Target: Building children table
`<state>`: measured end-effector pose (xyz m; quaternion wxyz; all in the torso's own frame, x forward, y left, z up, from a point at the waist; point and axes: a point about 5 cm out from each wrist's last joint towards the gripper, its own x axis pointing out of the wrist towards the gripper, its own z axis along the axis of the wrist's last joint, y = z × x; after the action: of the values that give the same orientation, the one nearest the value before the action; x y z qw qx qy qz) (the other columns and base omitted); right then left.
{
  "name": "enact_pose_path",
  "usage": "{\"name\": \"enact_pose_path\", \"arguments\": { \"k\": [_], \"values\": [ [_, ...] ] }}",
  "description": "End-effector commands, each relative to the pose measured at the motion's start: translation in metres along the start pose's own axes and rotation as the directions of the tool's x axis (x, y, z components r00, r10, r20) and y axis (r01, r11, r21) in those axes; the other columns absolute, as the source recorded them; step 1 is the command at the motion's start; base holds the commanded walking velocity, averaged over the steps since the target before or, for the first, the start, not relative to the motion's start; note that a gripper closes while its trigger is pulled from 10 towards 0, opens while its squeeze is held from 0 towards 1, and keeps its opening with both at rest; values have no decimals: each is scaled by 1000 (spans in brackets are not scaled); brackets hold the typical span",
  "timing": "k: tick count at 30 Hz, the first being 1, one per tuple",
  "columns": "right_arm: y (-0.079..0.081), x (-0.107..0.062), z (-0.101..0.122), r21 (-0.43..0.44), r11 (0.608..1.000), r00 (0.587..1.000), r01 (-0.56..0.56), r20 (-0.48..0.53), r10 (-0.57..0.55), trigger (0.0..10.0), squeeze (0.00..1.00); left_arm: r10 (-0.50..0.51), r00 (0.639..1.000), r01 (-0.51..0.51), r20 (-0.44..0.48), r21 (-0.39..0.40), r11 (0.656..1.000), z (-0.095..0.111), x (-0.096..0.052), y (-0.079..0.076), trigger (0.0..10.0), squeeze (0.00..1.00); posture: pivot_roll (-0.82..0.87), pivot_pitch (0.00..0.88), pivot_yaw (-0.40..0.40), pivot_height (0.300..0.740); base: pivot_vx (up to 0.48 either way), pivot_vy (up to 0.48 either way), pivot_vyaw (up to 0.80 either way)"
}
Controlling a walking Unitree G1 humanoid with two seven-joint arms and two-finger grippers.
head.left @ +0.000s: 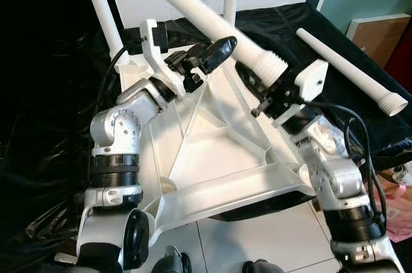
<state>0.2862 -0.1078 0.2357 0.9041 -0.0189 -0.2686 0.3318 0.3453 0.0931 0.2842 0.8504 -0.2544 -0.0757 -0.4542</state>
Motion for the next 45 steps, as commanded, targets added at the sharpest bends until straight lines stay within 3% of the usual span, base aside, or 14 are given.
{"name": "enact_pose_path", "arguments": {
  "k": [1, 11, 14, 19, 20, 21, 31, 33, 34, 38, 39, 41, 42, 45],
  "values": [
    [4, 1, 2, -3, 1000, 1000, -14, 3, 14, 10000, 0, -8, 1000, 8, 15, 14, 1000, 5, 2, -1, 10000, 0, -52, 101, 46, 740, 0, 0, 0],
    [17, -12, -7, 45, 999, 999, -1, -48, 4, 10000, 0, 136, 989, -134, 59, -43, 990, 14, 7, 25, 10000, 0, -52, 102, 41, 740, 0, 0, 0],
    [19, -17, -10, 55, 998, 998, 11, -69, -7, 10000, 0, 247, 966, -238, 76, -113, 965, 18, 4, 44, 10000, 0, -55, 104, 42, 740, 0, 0, 0],
    [19, -20, -12, 55, 998, 997, 18, -80, -13, 10000, 0, 290, 953, -276, 87, -148, 950, 21, 0, 54, 9961, 0, -57, 103, 43, 740, 0, 0, 0],
    [19, -21, -13, 53, 998, 996, 21, -86, -16, 10000, 0, 330, 941, -316, 76, -152, 936, 20, -2, 59, 2941, 0, -55, 101, 44, 740, 0, 0, 0],
    [18, -21, -13, 52, 998, 996, 24, -89, -19, 10000, 0, 331, 940, -317, 81, -151, 936, 20, -4, 60, 0, 0, -56, 100, 44, 740, 0, 0, 0],
    [18, -22, -17, 49, 998, 995, 36, -99, -31, 10000, 0, 321, 943, -301, 86, -186, 935, 18, -2, 56, 0, 0, -50, 88, 41, 740, 0, 0, 0],
    [18, -22, -18, 51, 998, 995, 36, -99, -30, 10000, 82, 325, 942, -305, 84, -191, 933, 19, -2, 57, 0, 0, -44, 82, 39, 740, 0, 0, 0],
    [19, -22, -19, 53, 998, 995, 35, -100, -29, 10000, 1000, 320, 943, -297, 90, -206, 932, 20, -2, 58, 0, 0, -40, 80, 38, 740, 0, 0, 0],
    [20, -23, -23, 67, 997, 994, 33, -108, -26, 10000, 1000, 321, 941, -288, 112, -238, 928, 24, -1, 59, 0, 0, -37, 74, 35, 740, 0, 0, 0],
    [20, -24, -24, 71, 997, 993, 36, -113, -28, 10000, 1000, 325, 938, -288, 124, -248, 925, 27, -1, 60, 2039, 0, -36, 72, 33, 740, 0, 0, 0],
    [20, -25, -25, 72, 997, 993, 38, -117, -29, 10000, 1000, 327, 936, -287, 133, -255, 924, 28, -1, 60, 2039, 0, -36, 72, 33, 740, 0, 0, 0],
    [20, -27, -27, 72, 997, 992, 41, -124, -32, 10000, 1000, 329, 935, -289, 132, -252, 924, 29, -1, 61, 10000, 0, -35, 69, 30, 740, 0, 0, 0],
    [20, -31, -30, 71, 996, 989, 50, -141, -40, 10000, 1000, 340, 930, -298, 138, -257, 919, 31, -3, 62, 10000, 0, -34, 67, 28, 740, 0, 0, 0]
  ]
}}
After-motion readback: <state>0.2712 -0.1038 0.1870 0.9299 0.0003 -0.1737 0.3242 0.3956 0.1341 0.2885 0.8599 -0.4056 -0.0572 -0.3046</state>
